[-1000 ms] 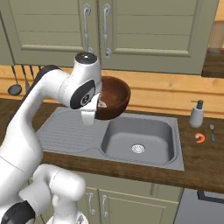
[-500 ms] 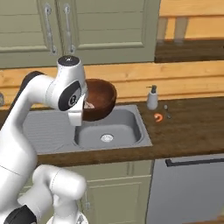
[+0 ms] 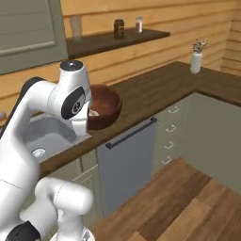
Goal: Pick the garlic from the sink and place it in the bowl. Then pick the bowl and place it in the microwave. Then close the microwave door and press the start button.
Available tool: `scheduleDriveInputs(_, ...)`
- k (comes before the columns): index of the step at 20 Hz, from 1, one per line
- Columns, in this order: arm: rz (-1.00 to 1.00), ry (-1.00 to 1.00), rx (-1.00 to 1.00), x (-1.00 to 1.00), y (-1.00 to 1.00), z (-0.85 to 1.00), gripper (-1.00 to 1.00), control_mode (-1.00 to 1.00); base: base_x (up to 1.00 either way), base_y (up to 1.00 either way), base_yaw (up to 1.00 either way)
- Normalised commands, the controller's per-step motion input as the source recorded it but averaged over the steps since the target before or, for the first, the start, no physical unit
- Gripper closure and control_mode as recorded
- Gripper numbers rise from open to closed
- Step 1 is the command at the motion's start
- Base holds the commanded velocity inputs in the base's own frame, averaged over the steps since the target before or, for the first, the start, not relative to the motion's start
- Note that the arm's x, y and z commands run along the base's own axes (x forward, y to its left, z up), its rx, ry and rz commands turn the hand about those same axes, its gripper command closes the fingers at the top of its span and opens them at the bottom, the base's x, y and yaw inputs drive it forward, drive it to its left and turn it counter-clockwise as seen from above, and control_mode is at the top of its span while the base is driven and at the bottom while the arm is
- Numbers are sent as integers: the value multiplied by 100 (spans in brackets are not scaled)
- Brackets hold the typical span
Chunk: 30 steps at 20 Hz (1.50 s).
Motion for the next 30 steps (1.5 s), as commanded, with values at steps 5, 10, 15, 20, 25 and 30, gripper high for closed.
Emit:
scheduleDriveInputs(5,0,0,0,0,0,0,100,100,8,-21,-96)
scheduleDriveInputs(10,0,0,0,0,0,0,100,100,7,-19,-98)
scheduleDriveInputs(15,0,0,0,0,0,0,100,100,9,-21,-97)
scheduleDriveInputs(20,0,0,0,0,0,0,100,100,14,-28,-95)
scheduleDriveInputs(25,0,0,0,0,0,0,100,100,35,-21,-88)
scheduleDriveInputs(30,0,0,0,0,0,0,100,100,74,-10,-76)
